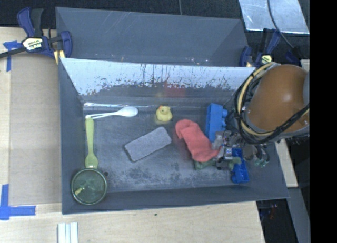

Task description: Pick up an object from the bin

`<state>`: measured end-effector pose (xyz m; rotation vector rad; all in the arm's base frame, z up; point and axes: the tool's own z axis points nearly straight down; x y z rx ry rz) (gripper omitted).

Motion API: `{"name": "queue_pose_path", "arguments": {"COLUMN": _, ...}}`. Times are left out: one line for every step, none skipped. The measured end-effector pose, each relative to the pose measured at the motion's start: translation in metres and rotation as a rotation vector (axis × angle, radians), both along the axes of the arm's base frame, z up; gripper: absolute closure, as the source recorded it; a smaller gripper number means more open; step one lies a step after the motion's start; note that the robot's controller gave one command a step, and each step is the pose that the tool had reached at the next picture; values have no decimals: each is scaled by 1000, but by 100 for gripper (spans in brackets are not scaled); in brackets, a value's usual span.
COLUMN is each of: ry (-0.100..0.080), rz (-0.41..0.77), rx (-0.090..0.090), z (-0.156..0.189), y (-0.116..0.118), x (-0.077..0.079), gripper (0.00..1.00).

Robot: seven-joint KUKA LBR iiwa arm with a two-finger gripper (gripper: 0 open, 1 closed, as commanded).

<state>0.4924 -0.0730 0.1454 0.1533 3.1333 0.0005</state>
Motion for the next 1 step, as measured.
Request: {"name": "queue_pose_path", "arguments": {"ry": -2, "rz": 51, "rx": -1, "z": 76, "y": -3, "x": -1, "gripper": 100}}
